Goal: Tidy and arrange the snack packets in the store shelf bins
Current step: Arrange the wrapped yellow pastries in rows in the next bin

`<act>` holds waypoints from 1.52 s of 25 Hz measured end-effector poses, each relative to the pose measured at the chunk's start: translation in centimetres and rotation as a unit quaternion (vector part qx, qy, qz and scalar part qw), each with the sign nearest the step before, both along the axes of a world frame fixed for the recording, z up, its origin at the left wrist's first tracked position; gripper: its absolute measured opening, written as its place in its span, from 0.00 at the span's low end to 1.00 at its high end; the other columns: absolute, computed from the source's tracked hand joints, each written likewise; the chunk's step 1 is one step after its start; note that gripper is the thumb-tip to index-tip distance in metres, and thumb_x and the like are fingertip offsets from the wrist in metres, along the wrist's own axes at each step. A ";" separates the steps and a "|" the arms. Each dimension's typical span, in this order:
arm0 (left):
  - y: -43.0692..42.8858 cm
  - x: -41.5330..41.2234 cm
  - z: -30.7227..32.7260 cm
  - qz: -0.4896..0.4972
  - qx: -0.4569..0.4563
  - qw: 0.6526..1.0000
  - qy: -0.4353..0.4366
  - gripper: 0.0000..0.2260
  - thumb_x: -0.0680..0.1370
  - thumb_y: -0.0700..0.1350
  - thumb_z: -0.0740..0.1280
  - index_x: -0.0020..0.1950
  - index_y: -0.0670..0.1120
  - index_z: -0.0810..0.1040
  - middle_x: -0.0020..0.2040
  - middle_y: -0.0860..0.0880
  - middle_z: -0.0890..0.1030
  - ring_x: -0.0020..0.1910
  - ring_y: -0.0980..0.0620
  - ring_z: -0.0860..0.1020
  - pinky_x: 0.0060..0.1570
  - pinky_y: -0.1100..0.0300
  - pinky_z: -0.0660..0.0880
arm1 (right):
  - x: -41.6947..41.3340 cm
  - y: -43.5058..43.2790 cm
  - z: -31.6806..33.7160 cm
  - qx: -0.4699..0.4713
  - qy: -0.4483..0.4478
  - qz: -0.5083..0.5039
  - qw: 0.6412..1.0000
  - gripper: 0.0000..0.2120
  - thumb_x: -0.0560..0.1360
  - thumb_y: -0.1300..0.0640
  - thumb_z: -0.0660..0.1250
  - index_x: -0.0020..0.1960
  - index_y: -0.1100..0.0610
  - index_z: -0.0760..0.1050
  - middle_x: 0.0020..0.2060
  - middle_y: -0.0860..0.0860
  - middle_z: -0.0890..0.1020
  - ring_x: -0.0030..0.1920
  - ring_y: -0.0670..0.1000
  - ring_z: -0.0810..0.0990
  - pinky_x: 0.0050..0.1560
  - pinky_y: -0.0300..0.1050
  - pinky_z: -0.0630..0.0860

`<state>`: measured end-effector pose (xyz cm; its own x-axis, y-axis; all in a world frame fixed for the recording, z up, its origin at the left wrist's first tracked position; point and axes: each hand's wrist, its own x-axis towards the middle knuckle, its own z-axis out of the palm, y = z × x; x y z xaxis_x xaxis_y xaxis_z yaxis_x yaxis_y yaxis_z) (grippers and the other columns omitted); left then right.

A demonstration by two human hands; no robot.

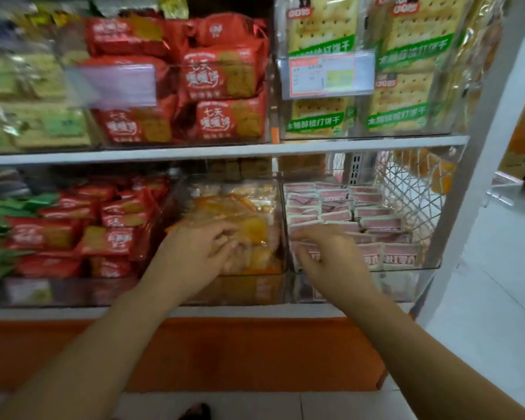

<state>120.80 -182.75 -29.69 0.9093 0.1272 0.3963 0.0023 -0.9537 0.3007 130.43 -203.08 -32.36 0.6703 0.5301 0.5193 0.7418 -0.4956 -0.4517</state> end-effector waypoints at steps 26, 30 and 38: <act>9.0 -1.3 -4.8 0.092 -0.067 0.994 -0.004 0.16 0.78 0.52 0.62 0.66 0.57 0.71 0.62 0.56 0.74 0.62 0.56 0.72 0.73 0.48 0.51 | 2.9 16.1 -0.8 -0.220 -0.017 0.053 0.974 0.28 0.67 0.36 0.67 0.60 0.52 0.70 0.59 0.51 0.75 0.63 0.55 0.69 0.61 0.50 0.68; 8.7 -1.6 -4.4 0.140 -0.077 0.986 -0.056 0.14 0.77 0.49 0.63 0.62 0.52 0.76 0.56 0.51 0.79 0.55 0.53 0.77 0.71 0.54 0.55 | 2.1 15.7 -1.6 -0.209 -0.067 0.067 0.973 0.24 0.72 0.47 0.68 0.65 0.54 0.71 0.56 0.53 0.77 0.57 0.57 0.74 0.55 0.56 0.73; 7.3 -0.3 -3.4 0.143 -0.201 0.963 -0.105 0.13 0.77 0.47 0.65 0.62 0.50 0.75 0.56 0.50 0.74 0.49 0.52 0.77 0.47 0.62 0.73 | 2.0 13.4 -1.1 -0.082 -0.091 0.078 0.989 0.13 0.72 0.61 0.62 0.50 0.52 0.83 0.48 0.47 0.84 0.49 0.53 0.81 0.50 0.42 0.75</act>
<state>120.49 -175.49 -33.10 0.7192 0.5432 0.4332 0.1474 -0.7286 0.6689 132.40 -189.70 -33.44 0.4767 0.7073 0.5220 0.8769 -0.4241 -0.2261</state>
